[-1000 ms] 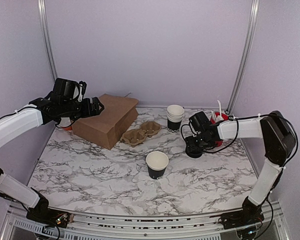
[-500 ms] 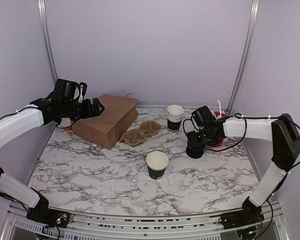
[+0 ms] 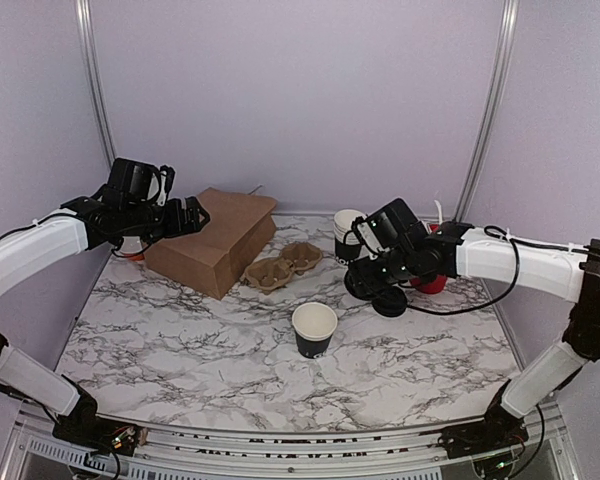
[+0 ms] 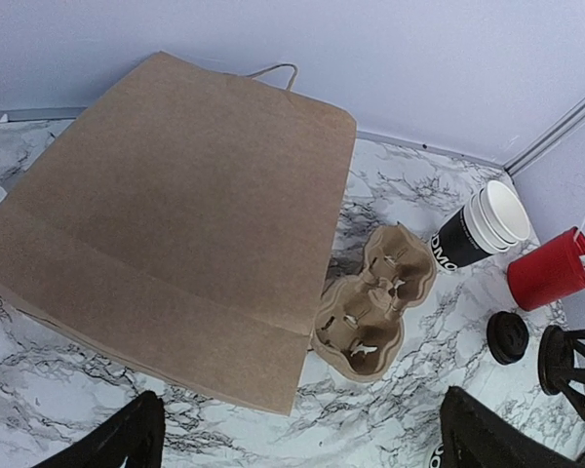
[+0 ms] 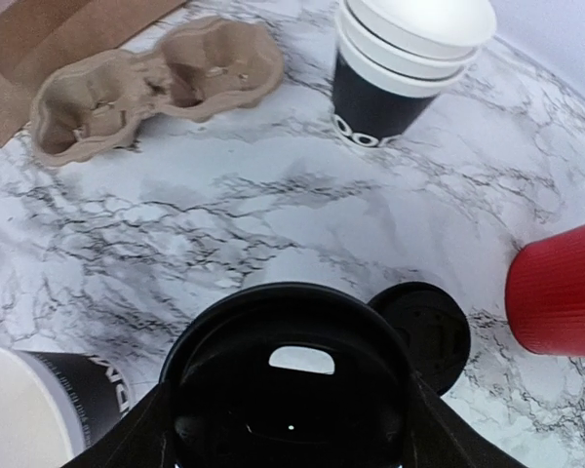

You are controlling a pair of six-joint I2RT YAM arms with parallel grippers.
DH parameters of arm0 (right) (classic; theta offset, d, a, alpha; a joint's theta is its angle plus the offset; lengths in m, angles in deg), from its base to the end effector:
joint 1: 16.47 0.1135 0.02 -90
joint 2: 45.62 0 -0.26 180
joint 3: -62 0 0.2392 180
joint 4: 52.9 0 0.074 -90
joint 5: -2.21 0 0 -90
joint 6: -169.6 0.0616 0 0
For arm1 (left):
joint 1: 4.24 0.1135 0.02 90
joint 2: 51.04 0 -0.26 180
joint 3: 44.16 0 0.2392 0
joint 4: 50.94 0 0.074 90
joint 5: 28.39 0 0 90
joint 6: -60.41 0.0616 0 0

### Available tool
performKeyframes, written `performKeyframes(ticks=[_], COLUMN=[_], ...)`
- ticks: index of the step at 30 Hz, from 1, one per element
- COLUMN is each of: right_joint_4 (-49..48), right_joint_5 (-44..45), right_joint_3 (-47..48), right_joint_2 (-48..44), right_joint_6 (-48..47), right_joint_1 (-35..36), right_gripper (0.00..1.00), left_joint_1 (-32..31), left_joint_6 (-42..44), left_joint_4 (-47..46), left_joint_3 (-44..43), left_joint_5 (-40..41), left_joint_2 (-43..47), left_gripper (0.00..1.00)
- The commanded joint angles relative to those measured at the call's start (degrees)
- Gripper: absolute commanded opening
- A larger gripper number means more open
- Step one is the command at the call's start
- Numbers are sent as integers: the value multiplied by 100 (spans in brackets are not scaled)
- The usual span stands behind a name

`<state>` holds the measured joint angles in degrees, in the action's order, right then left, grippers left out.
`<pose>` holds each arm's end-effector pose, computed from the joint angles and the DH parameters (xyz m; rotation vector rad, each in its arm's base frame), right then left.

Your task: Pack the takeout coffee

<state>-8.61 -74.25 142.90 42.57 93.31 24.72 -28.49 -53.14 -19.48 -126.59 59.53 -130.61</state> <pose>0.2595 0.2080 0.2381 -0.4814 2.3934 0.1348 0.3007 -0.1379 0.3162 0.0357 2.1156 -0.5441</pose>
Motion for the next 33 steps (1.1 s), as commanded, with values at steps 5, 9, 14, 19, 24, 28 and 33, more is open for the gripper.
performKeyframes(ticks=[5, 9, 14, 19, 24, 28, 33], right_joint_4=[663, 709, 600, 522, 411, 458, 461], right_joint_5=[-186, -142, -145, -238, -307, -331, -358], right_joint_3=[592, 726, 833, 964, 972, 1080, 1110], right_joint_2=[-313, -161, 208, 498, 585, 651, 712], right_joint_6=[131, 187, 185, 162, 146, 131, 131], right_joint_1=[1271, 1682, 1828, 1874, 1874, 1881, 1899], right_gripper=[72, 72, 72, 72, 72, 72, 72], left_joint_1=[34, 33, 32, 29, 34, 39, 35], left_joint_6=[-73, -77, -84, -87, -87, -79, -77], left_joint_4=[-168, -175, -178, -173, -177, -176, -175], left_joint_3=[67, 66, 70, 66, 59, 66, 67], left_joint_5=[-78, -95, -130, -150, -163, -143, -157], left_joint_2=[-161, -197, -204, -199, -158, -113, -120], left_gripper=[99, 99, 99, 99, 99, 99, 99])
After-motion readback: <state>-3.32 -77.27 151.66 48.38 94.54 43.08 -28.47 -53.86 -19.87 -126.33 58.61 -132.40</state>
